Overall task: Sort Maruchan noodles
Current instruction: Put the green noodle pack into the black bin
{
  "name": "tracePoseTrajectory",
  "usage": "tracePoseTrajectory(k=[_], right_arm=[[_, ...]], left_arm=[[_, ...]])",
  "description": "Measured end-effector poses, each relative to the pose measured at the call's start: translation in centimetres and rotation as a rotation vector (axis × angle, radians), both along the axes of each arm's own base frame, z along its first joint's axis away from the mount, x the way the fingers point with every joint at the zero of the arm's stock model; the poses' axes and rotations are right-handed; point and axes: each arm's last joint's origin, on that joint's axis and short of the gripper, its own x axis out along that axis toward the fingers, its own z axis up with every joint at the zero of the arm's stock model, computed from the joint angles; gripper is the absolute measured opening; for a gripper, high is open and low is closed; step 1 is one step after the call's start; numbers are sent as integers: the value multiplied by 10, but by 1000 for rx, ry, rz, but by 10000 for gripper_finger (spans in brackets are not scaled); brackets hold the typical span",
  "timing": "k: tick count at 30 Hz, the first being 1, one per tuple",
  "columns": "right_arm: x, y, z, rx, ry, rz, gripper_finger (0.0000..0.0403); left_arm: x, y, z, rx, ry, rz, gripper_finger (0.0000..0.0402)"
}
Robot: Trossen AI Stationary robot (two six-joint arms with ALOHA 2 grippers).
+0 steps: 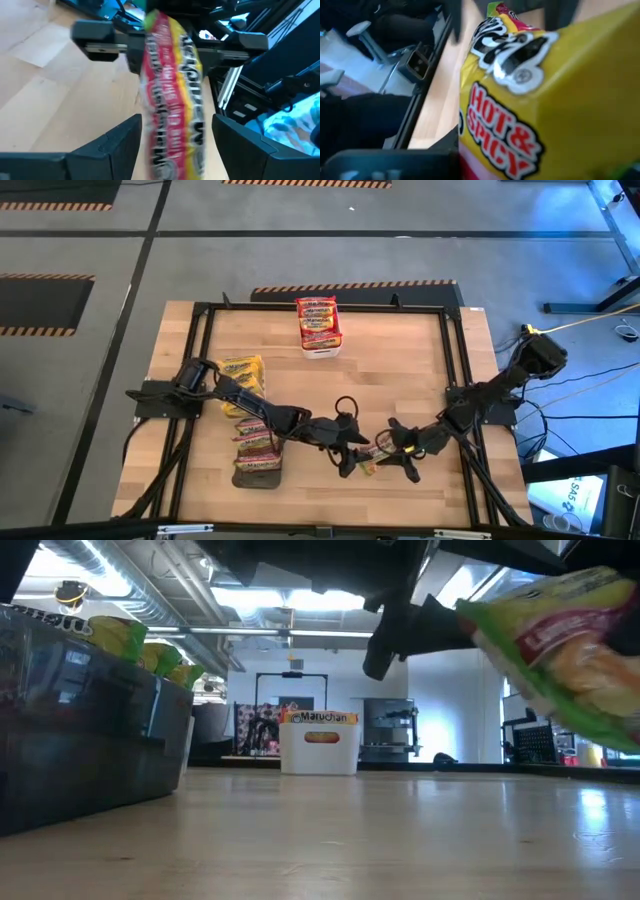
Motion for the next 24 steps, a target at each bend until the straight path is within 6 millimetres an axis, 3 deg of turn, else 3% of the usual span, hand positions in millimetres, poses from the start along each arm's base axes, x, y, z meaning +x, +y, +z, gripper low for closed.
tracePoseTrajectory(k=[6, 14, 24], right_arm=[[6, -6, 1, 24, 11, -18, 91], [11, -15, 2, 33, 13, -46, 92], [12, -15, 3, 37, -7, -71, 110]], left_arm=[[2, 0, -11, -22, 27, 11, 237], [5, 9, -11, -40, 39, 5, 230], [6, 15, -11, -42, 44, -8, 122]])
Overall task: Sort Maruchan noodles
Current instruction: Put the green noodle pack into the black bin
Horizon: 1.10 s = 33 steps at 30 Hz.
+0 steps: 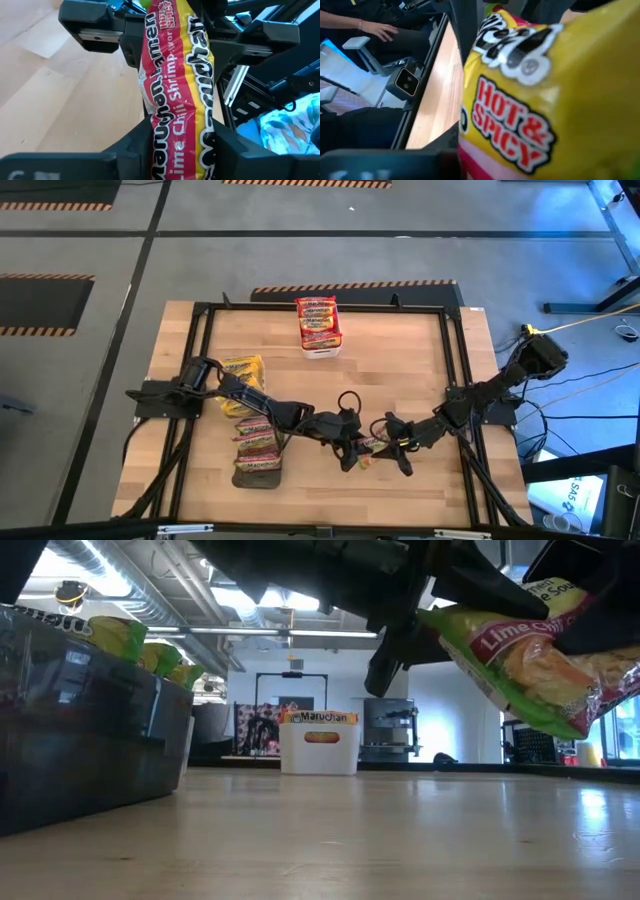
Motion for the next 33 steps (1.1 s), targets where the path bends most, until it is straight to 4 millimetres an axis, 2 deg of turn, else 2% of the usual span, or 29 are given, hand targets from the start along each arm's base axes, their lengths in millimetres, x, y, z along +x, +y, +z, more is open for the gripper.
tracePoseTrajectory(k=[5, 8, 10, 16, 24, 33], right_arm=[[0, 0, 1, -2, -7, 7, 167], [-4, 1, 5, 41, 27, 122, 206], [-10, 2, 9, 94, 71, 195, 224], [-40, 11, 21, 122, 180, 329, 240], [-49, 15, 30, 49, 69, 249, 241], [-46, 12, 28, 6, 50, 141, 241]], left_arm=[[0, 0, -1, -7, 10, -4, 122], [-1, -1, 2, -5, 8, -18, 122], [-5, -4, 10, 7, 3, -38, 122], [-26, -16, 35, 80, 89, -45, 122], [-84, -44, 78, 188, 262, -82, 122], [-177, -72, 129, 175, 426, -162, 122]])
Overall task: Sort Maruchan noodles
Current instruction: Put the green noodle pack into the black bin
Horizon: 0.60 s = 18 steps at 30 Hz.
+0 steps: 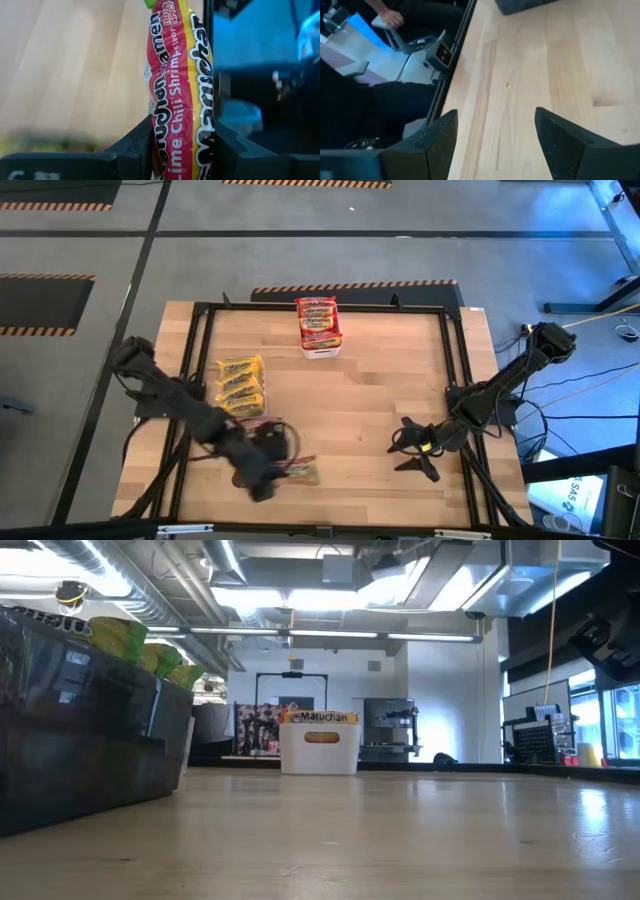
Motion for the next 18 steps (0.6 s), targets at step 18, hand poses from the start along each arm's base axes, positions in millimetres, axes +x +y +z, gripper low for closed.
tracePoseTrajectory(k=[18], right_arm=[[1, -3, 0, 18, -7, -118, 241]], left_arm=[[-74, -39, -20, 208, 212, 51, 129]])
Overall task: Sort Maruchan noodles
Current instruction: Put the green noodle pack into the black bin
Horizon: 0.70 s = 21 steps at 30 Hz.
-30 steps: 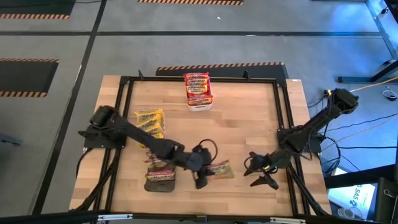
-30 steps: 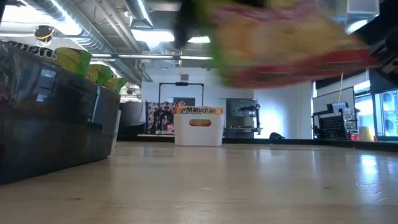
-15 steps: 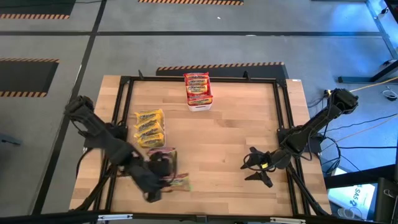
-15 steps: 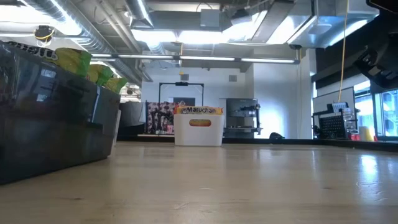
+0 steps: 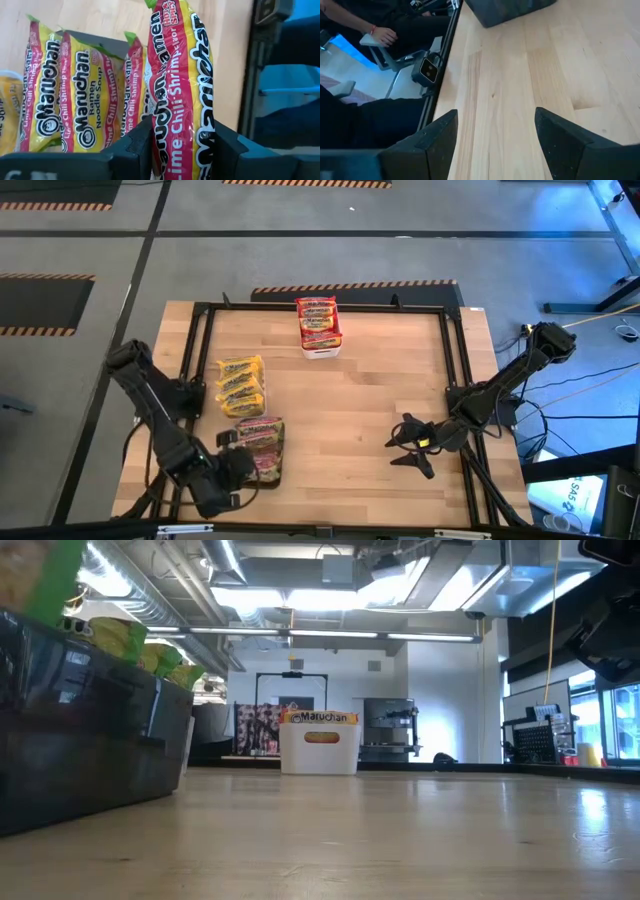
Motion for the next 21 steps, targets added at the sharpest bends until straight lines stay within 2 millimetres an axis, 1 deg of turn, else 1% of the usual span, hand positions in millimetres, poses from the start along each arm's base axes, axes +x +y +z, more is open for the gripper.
tracePoseTrajectory(k=[5, 10, 14, 21], right_arm=[[0, 0, 0, 1, 0, -4, 241], [0, 0, 0, 1, -1, -4, 241], [0, 0, 0, 1, -1, -3, 241], [0, 0, 0, -5, -2, 2, 241]], left_arm=[[9, -9, -16, 54, -18, 14, 130], [18, -13, -26, 71, -26, 28, 130], [22, -16, -31, 96, -50, 36, 130], [27, -22, -48, 117, -11, 50, 130]])
